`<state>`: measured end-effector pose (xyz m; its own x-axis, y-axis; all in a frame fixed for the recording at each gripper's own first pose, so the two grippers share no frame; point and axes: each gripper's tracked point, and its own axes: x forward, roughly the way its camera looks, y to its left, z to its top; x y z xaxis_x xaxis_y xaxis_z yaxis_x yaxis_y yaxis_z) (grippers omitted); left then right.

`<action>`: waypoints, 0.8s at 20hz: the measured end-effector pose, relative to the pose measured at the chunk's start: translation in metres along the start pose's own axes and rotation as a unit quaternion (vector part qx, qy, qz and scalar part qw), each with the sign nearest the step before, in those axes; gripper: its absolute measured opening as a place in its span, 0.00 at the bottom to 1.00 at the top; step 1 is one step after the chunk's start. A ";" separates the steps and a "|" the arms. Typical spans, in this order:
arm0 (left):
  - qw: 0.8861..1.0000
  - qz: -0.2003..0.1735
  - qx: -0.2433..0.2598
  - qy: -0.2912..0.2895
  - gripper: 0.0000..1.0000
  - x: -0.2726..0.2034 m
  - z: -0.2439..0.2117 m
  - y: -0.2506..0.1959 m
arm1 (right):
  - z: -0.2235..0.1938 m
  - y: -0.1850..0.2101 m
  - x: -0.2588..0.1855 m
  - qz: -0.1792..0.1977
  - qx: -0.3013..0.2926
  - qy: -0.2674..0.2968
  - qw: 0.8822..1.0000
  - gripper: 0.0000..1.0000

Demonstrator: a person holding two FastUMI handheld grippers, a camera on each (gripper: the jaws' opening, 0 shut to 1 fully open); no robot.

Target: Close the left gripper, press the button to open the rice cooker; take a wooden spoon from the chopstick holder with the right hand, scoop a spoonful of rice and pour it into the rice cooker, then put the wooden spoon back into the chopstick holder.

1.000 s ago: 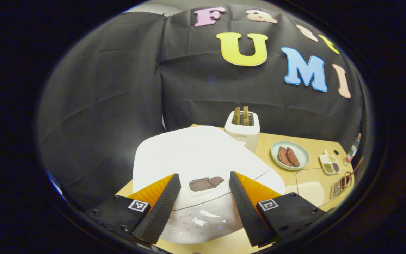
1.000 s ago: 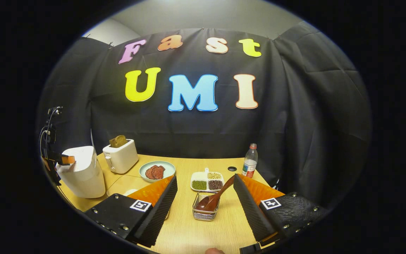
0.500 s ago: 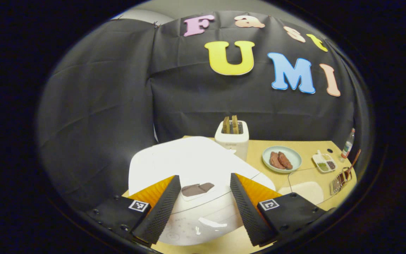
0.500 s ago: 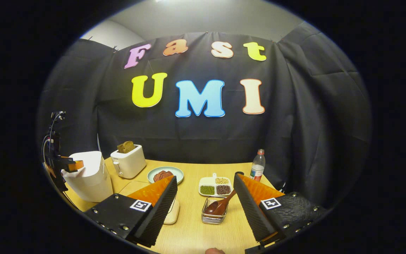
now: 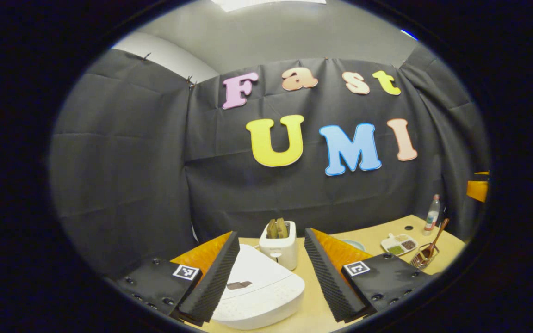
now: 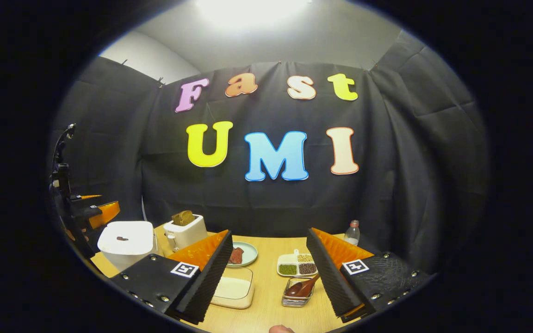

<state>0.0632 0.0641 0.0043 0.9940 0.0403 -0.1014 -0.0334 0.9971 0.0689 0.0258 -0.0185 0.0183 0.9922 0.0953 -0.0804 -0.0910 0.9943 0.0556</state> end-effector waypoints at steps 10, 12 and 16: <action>0.997 -0.015 -0.051 -0.048 1.00 -0.068 0.017 -0.024 | 0.014 0.038 -0.028 0.019 -0.030 -0.052 0.998 0.97; 0.997 -0.017 -0.051 -0.049 0.98 -0.073 0.019 -0.025 | 0.016 0.035 -0.022 0.024 -0.026 -0.053 0.998 0.97; 0.996 -0.016 -0.055 -0.066 0.99 -0.083 0.028 -0.022 | 0.021 0.040 -0.029 0.018 -0.020 -0.061 0.998 0.97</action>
<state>-0.0152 0.0370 0.0391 0.9995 0.0072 0.0293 -0.0060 0.9991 -0.0431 -0.0047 0.0172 0.0441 0.9911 0.1261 0.0427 -0.1269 0.9918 0.0153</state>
